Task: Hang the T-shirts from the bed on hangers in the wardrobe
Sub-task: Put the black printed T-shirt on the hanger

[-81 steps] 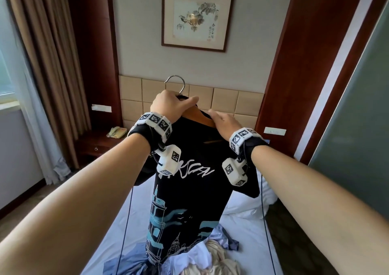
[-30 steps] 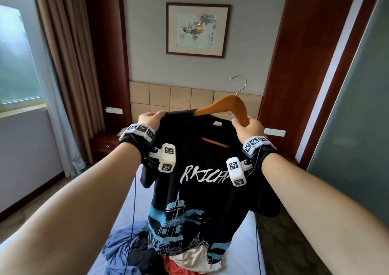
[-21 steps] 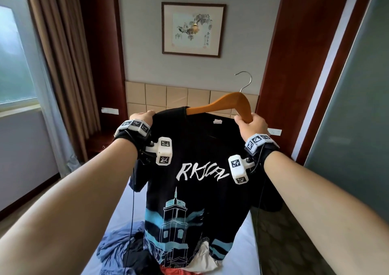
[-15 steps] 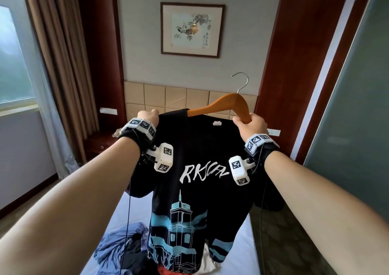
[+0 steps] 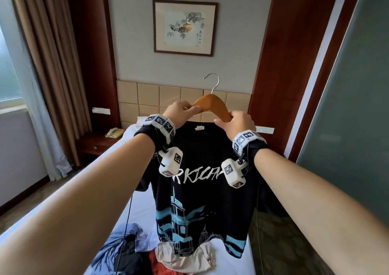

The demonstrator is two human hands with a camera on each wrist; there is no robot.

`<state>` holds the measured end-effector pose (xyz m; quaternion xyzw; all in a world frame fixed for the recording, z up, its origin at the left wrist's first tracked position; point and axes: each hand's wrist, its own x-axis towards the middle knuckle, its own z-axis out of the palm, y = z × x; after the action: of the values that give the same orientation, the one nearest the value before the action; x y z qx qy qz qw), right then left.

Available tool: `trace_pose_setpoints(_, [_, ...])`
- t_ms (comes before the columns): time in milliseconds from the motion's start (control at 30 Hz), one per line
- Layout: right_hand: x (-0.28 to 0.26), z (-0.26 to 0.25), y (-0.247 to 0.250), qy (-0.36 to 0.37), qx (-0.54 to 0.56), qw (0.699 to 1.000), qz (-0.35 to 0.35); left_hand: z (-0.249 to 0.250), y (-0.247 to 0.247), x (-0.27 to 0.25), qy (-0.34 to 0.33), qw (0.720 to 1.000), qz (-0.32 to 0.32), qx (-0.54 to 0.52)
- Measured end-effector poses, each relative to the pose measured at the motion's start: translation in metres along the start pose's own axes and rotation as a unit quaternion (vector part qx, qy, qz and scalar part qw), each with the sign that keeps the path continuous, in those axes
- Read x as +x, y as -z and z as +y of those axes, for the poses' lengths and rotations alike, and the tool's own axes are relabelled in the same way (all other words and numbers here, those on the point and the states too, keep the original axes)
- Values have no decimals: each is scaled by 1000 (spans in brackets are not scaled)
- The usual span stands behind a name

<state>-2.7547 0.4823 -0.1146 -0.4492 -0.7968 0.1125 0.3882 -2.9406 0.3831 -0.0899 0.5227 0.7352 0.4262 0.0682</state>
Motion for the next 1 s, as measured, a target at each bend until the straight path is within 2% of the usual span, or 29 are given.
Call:
trace_pose_setpoints(133, [-5, -8, 3, 41, 15, 997, -66, 8, -13, 0, -37, 999, 27, -12])
trace_pose_setpoints(333, [-4, -5, 6, 69, 99, 981, -153, 4, -15, 0, -25, 997, 69, -22])
trace_pose_setpoints(433, [0, 12, 11, 48, 90, 985, -136, -5, -9, 0, -14, 996, 85, -31])
trace_pose_setpoints(600, [-1, 44, 13, -41, 38, 975, -217, -14, 3, -3, 0, 991, 121, -57])
trace_pose_setpoints(667, [0, 52, 12, -64, 62, 975, -202, -16, 4, -4, 4, 990, 127, -54])
trace_pose_setpoints(833, [-1, 65, 14, -137, 123, 980, -82, -20, 10, -1, -11, 989, 129, -73])
trace_pose_setpoints(1000, [-4, 80, 8, -249, 150, 951, -104, -22, 22, 3, -15, 984, 153, -91])
